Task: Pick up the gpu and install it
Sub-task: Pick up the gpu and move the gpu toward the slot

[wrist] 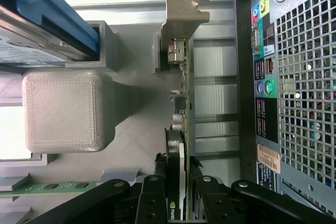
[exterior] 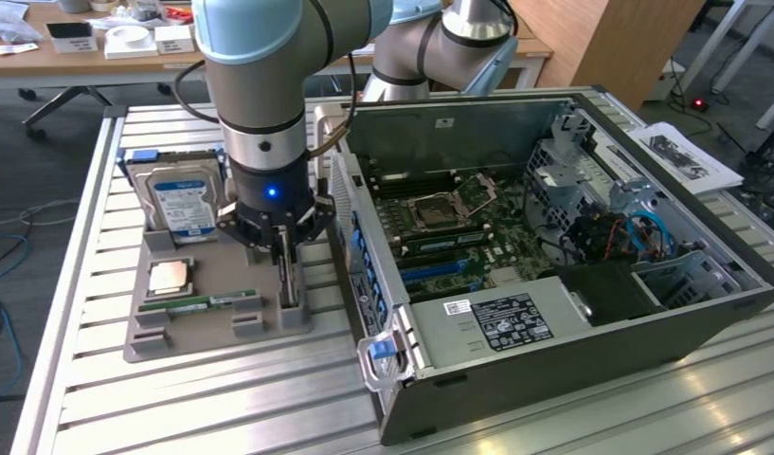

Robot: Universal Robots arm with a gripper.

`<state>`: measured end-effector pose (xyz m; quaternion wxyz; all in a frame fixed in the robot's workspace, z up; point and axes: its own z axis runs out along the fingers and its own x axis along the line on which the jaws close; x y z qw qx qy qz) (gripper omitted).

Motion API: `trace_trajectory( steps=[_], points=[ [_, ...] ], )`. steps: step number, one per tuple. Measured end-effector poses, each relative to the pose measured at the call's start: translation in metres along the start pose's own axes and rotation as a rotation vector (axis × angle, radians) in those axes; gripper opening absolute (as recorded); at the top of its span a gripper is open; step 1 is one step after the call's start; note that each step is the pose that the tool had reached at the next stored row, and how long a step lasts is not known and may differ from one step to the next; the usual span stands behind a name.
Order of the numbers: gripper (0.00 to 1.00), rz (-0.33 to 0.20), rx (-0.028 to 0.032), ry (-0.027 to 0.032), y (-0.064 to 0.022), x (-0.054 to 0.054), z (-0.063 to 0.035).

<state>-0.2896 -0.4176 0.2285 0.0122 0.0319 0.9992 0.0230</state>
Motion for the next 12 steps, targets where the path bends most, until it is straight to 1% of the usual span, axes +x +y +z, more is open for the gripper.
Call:
trace_trajectory(
  steps=[3,12],
  points=[
    [0.27,-0.019,-0.0007,0.0008,-0.0001,0.0,0.0001],
    [0.27,-0.019,-0.0002,0.0005,0.0,-0.0001,0.0]
  ],
)
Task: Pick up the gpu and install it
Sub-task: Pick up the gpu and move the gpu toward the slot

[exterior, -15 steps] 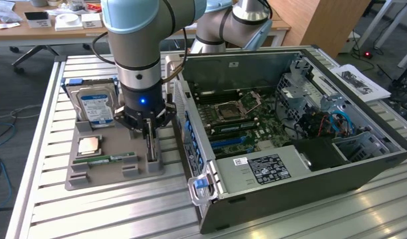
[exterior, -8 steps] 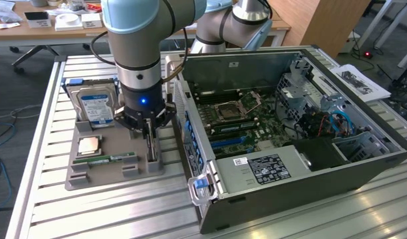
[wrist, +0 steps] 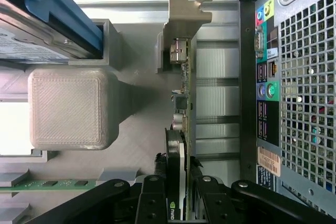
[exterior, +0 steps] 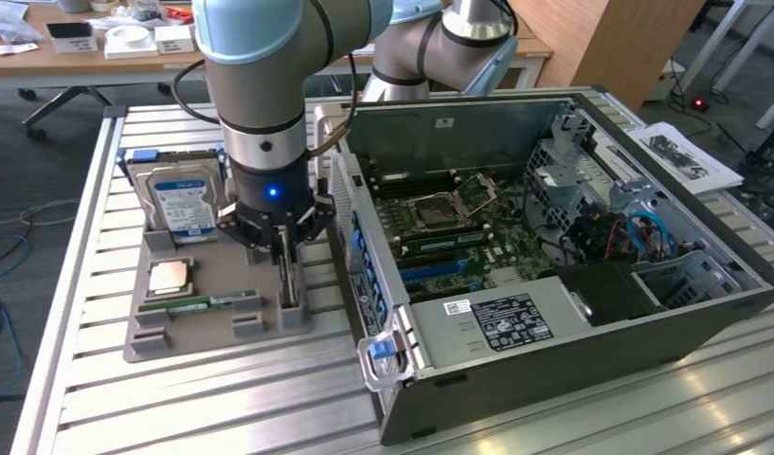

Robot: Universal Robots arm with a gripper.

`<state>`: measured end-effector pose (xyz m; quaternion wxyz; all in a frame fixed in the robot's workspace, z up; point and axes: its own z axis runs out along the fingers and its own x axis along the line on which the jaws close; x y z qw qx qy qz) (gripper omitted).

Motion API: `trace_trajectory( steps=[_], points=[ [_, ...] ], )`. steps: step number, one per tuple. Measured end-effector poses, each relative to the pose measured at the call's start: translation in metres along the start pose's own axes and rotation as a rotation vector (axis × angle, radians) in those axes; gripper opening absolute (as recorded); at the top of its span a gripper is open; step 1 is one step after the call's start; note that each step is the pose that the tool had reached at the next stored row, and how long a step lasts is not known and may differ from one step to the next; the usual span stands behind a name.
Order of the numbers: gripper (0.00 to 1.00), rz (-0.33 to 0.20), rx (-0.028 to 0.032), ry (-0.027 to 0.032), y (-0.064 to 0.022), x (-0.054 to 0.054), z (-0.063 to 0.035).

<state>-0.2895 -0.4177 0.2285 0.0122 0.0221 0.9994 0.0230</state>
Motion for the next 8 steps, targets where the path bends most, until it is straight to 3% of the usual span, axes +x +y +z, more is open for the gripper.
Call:
trace_trajectory(
  steps=[8],
  points=[
    [0.27,0.0,0.0003,0.0002,0.0004,-0.0002,-0.0094]
  ],
)
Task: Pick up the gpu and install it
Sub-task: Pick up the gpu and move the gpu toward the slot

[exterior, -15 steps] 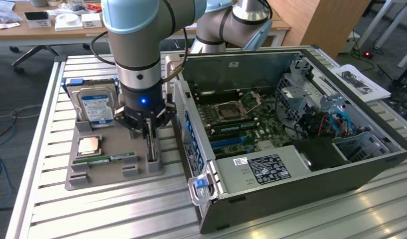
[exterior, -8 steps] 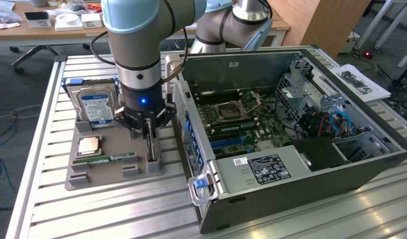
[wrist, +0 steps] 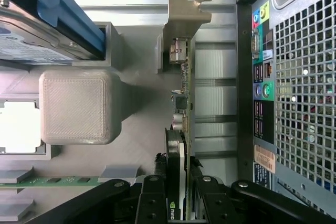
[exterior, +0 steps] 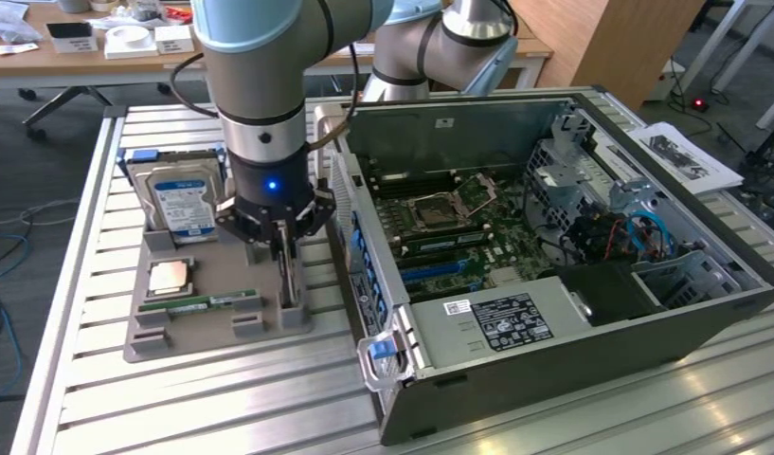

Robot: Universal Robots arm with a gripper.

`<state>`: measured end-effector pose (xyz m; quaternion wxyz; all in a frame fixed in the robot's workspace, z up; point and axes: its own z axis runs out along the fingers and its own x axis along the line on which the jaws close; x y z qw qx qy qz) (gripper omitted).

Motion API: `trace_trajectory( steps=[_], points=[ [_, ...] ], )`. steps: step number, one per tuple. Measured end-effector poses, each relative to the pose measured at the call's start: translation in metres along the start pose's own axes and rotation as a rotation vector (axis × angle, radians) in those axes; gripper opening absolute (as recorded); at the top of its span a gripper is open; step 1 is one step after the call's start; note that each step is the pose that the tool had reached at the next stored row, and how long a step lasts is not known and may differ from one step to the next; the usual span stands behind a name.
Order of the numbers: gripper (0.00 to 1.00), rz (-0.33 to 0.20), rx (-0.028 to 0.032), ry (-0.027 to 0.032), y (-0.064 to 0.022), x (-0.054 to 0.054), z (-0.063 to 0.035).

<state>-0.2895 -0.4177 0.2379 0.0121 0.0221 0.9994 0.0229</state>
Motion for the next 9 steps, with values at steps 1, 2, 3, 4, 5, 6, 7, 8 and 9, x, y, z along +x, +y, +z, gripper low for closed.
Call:
trace_trajectory(
  steps=[1,2,3,4,5,6,7,8,9],
  points=[
    [0.27,0.0,0.0,0.0,0.0001,0.0,-0.0017],
    [0.27,0.0,0.0011,0.0,0.0002,0.0,-0.0031],
    [0.27,0.0,0.0031,0.0,0.0002,0.0,-0.0046],
    [0.27,0.0,0.0046,-0.0001,0.0003,0.0,-0.0062],
    [0.27,0.0,0.0058,-0.0001,0.0004,0.0,-0.0082],
    [0.27,0.0,0.0066,-0.0002,0.0005,0.0,-0.0101],
    [0.27,0.0,0.0069,-0.0003,0.0006,0.0,-0.0124],
    [0.27,0.0,0.0071,-0.0002,0.0007,0.0,-0.0148],
    [0.27,0.0,0.0071,-0.0002,0.0008,0.0,-0.0174]
  ],
)
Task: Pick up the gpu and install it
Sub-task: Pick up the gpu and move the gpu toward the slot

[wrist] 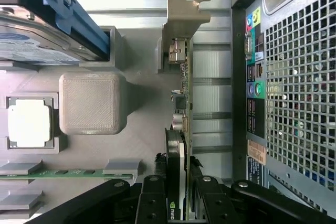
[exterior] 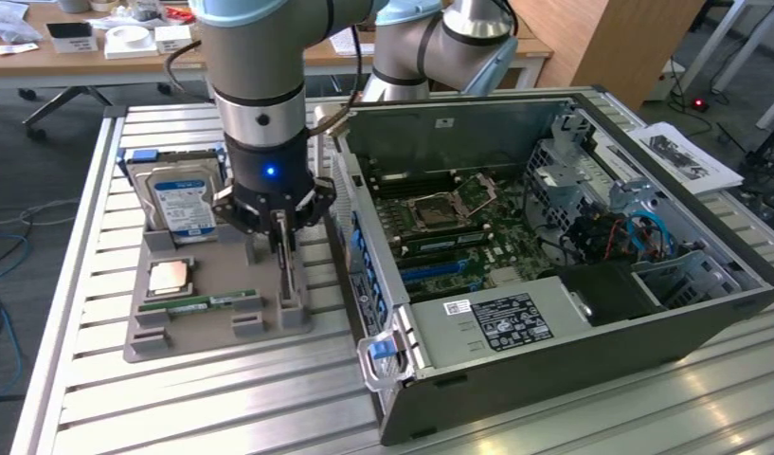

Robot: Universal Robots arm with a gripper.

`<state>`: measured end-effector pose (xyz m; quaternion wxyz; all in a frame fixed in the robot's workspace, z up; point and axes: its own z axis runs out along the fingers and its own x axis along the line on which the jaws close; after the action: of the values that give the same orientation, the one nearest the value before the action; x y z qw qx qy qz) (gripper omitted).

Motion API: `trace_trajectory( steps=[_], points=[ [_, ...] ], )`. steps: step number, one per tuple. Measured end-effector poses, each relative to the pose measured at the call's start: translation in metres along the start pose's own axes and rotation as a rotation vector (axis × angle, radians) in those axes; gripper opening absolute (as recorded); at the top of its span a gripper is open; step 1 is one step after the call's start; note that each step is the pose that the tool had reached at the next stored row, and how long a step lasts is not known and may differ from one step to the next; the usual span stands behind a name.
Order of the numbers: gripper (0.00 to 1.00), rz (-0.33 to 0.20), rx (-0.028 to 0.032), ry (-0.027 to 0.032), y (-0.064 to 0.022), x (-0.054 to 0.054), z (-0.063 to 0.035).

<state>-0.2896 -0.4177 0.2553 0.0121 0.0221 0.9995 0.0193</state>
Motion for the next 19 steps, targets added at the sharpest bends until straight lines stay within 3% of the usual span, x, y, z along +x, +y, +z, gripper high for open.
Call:
trace_trajectory(
  steps=[9,19],
  points=[
    [0.27,0.0,-0.0001,-0.0001,0.0013,-0.001,-0.0315],
    [0.27,0.0,0.0,0.0,0.003,-0.002,-0.0754]
  ],
)
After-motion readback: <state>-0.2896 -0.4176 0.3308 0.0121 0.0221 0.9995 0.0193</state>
